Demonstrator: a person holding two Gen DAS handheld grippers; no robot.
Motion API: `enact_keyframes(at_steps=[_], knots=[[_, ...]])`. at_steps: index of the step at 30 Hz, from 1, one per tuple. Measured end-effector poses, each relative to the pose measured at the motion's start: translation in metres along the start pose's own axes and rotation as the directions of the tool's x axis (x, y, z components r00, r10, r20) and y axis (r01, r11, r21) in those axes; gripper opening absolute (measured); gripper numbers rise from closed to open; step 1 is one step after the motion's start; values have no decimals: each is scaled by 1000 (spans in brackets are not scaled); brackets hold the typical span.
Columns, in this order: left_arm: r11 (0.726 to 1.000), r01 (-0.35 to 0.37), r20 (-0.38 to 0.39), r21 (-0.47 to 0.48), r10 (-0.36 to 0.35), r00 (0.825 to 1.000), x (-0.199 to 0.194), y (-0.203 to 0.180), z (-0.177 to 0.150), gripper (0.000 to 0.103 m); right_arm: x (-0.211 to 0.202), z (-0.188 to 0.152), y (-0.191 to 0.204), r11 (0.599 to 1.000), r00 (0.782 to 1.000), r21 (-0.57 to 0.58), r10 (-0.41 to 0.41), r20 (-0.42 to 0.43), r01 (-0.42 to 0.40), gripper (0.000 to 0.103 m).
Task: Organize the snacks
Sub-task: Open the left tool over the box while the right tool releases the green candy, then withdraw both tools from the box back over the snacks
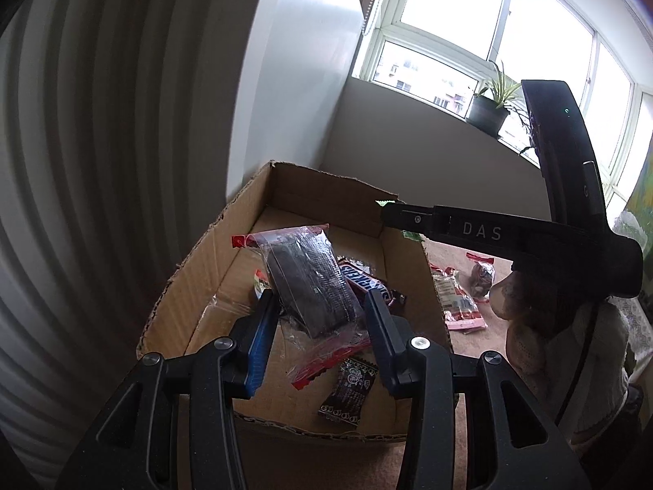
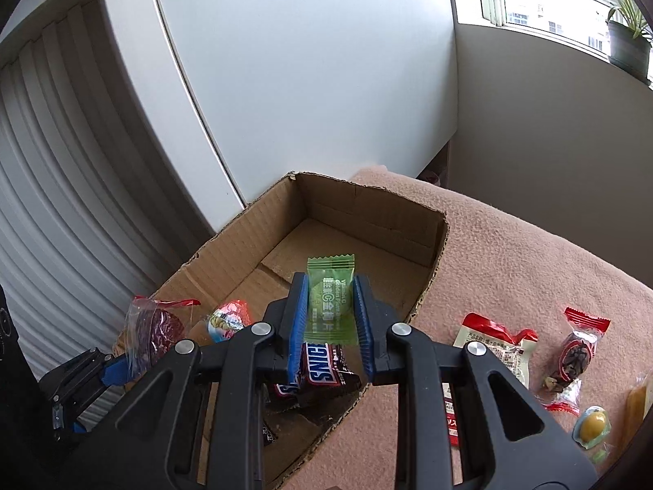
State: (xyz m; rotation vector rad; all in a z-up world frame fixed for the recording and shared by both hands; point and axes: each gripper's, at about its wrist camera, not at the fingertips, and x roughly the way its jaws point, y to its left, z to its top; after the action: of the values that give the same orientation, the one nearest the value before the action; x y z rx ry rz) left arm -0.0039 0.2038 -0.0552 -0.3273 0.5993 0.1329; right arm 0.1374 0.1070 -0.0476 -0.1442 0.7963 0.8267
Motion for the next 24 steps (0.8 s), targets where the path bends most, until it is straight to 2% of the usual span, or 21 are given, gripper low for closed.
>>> enact_keyframes(at_steps=[3, 4, 6, 7, 8, 10, 13, 24], knots=[[1000, -3, 4, 4, 3, 1000, 0, 1, 0, 43, 3, 2, 0, 1000, 1000, 10, 2, 2, -2, 25], [1000, -5, 7, 8, 5, 1000, 0, 2, 0, 43, 4, 2, 0, 1000, 1000, 14, -1, 2, 1, 30], [1000, -12, 6, 10, 12, 1000, 0, 3, 0, 48, 2, 2, -1, 1000, 1000, 25, -8, 24, 7, 70], [1000, -11, 10, 5, 11, 1000, -1, 3, 0, 56, -1, 2, -1, 1000, 999, 28, -9, 36, 8, 74], [1000, -10, 14, 1, 10, 1000, -2, 4, 0, 61, -2, 2, -1, 1000, 999, 28, -10, 38, 9, 75], [1000, -10, 18, 1, 10, 1000, -3, 6, 0, 61, -4, 3, -1, 999, 999, 29, -16, 43, 15, 75], [1000, -13, 19, 2, 13, 1000, -3, 6, 1, 61, -8, 4, -1, 999, 998, 31, -26, 57, 25, 83], [1000, 0, 20, 16, -1, 1000, -5, -4, 3, 61, -31, -3, -16, 998, 998, 44, -47, 47, 45, 84]])
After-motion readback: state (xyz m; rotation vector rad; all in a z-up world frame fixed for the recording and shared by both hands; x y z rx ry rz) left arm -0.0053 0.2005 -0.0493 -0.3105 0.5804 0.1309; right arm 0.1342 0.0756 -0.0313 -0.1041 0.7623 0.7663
